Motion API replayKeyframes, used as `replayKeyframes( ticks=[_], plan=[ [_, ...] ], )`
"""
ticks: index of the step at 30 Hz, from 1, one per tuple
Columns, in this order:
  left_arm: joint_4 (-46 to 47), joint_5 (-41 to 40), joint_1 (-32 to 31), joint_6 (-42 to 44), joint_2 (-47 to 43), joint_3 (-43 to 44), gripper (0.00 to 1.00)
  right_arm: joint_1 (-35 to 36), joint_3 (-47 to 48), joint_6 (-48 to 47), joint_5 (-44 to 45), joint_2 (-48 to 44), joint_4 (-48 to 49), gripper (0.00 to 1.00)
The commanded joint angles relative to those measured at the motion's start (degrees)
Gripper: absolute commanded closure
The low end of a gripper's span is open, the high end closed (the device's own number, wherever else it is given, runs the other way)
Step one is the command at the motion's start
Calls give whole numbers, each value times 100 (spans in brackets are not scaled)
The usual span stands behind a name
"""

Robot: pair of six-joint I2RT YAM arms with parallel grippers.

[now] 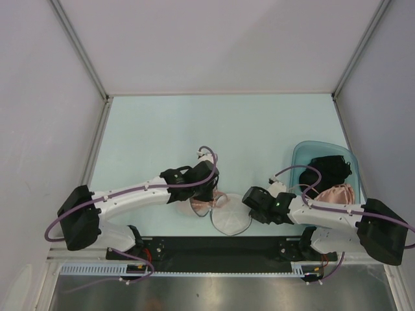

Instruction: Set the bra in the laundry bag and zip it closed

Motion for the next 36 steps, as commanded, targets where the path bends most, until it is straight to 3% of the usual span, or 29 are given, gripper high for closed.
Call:
replayKeyframes(
  ticks=[1, 6, 13, 19, 26, 29, 36],
  plan=[
    [24, -290, -17, 131, 215, -113, 86, 79, -284, 222, 400, -123, 82, 97],
    [-73, -808, 1, 26, 427, -228, 90, 141, -345, 292, 629, -693, -154, 100],
    [314, -721, 282, 17, 796, -395, 92, 202, -118, -515, 541, -1660, -259, 100],
    [569, -712, 607, -10, 1112, -298, 97, 263, 1162, -1208, 322, -2223, -1084, 100],
    [745, -414, 888, 43, 1315, -52, 97, 281, 3674, -2158, 14, -1383, -2157, 100],
    [903, -273, 993, -53, 1358, -87, 98, 290, 4319, -2396, 40, -1100, -2343, 100],
    [1131, -106, 1135, -36, 1228, -122, 98, 202, 4744, -2862, 251, -747, -2431, 100]
  ],
)
